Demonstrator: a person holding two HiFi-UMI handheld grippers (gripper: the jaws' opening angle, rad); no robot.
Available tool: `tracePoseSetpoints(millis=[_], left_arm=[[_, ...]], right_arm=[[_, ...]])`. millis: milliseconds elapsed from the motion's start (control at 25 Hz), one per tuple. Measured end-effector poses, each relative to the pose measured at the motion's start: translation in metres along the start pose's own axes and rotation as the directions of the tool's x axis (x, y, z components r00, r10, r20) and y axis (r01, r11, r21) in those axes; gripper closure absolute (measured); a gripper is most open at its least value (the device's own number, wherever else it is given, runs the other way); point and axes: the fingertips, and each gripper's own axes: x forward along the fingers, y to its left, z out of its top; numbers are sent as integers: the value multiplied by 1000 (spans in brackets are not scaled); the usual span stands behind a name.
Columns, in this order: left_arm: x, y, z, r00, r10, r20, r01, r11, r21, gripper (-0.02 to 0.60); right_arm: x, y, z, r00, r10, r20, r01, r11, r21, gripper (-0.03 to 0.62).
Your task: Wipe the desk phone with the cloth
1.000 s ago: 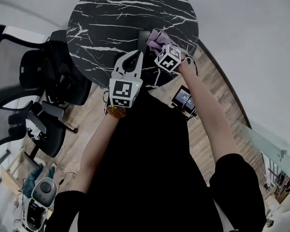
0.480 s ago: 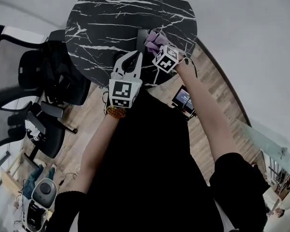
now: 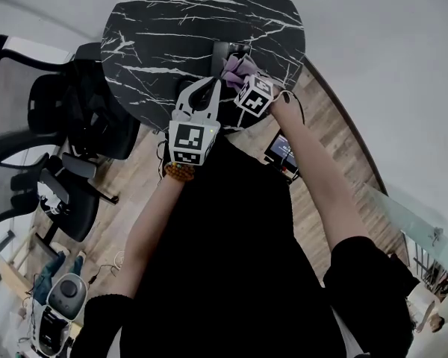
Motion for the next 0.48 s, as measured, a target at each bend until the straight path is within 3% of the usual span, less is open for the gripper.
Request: tracePoseSetpoints(millis=[480], left_arm=[[-2, 1, -9, 1000, 16, -8, -16, 1000, -25, 568]], right_arm=[[4, 19, -4, 999, 54, 4, -54, 998, -18, 536]])
